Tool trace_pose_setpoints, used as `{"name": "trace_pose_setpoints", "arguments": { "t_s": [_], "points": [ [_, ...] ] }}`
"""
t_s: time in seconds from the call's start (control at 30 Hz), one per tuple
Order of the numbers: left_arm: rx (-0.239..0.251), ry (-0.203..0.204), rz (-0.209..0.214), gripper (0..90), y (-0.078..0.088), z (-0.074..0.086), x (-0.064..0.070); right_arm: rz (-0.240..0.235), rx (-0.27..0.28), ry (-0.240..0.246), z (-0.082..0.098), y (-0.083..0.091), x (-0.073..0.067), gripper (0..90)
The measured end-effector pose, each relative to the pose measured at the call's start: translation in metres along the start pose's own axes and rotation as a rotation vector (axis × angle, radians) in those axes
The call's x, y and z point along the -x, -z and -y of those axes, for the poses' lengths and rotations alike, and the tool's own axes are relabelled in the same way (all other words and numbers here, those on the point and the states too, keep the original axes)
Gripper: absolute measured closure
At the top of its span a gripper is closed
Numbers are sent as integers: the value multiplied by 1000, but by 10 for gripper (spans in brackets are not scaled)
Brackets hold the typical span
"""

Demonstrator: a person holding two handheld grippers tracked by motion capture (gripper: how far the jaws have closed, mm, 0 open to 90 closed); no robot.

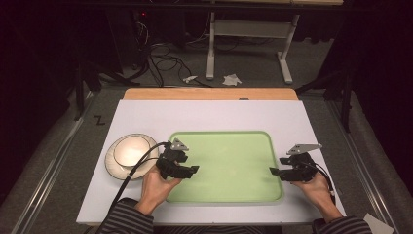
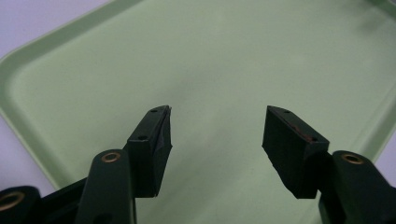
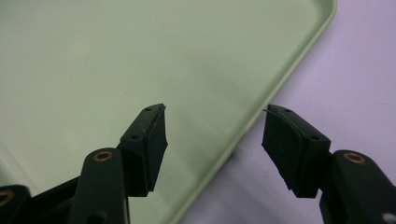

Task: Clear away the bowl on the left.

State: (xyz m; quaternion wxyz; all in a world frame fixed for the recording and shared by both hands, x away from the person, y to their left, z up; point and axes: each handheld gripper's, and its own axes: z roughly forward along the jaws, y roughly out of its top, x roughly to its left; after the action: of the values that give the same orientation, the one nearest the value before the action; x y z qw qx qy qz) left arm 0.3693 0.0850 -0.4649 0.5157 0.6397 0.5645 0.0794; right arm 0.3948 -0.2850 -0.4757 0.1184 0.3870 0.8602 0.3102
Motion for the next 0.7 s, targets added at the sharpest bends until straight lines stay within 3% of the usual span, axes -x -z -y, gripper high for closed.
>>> {"name": "trace_pose_setpoints", "arguments": {
  "t_s": [0.7],
  "points": [
    [61, 4, -20, 418, 9, -8, -4, -3, 10, 18, -1, 1, -2, 411]
  ]
}}
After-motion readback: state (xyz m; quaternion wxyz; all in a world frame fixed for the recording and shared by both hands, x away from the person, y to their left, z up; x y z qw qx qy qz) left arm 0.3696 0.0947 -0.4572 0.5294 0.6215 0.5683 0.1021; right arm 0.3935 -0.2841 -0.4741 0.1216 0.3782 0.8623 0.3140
